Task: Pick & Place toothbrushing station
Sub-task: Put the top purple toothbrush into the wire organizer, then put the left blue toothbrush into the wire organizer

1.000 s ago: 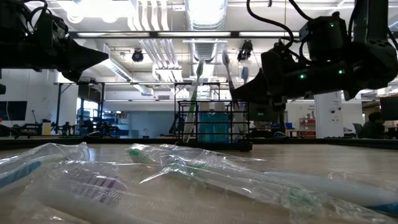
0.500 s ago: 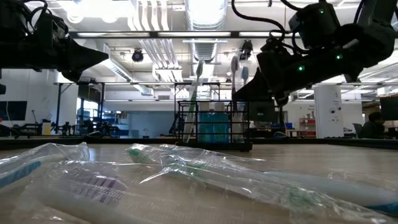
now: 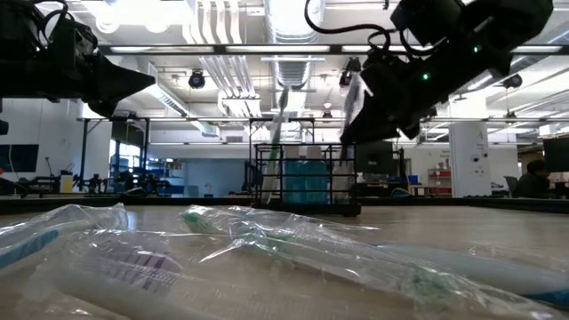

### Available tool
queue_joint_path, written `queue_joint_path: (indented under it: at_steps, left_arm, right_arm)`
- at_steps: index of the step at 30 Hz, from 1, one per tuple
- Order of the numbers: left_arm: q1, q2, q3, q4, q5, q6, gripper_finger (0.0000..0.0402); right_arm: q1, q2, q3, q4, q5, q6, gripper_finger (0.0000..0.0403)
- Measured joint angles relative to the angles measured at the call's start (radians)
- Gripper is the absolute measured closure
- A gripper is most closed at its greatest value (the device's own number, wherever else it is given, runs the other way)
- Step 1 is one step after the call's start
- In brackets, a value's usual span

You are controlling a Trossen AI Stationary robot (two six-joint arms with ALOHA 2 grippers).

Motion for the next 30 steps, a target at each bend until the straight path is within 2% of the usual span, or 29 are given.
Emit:
queue_joint_path:
  at_steps: [7, 17, 30]
  left_arm:
    - [0.0, 0.0, 0.0, 0.0, 0.0, 0.0, 0.039]
    - [0.0, 0.0, 0.0, 0.0, 0.0, -0.008, 0.039]
    - [0.0, 0.0, 0.0, 0.0, 0.0, -0.004, 0.039]
  right_arm:
    - [0.001, -0.073, 0.094, -0.138, -0.001, -0.052, 0.0272]
    - [0.001, -0.084, 0.255, -0.435, -0.041, -0.063, 0.0257]
    - [0.001, -0.095, 0.342, -0.484, -0.038, -0.119, 0.027]
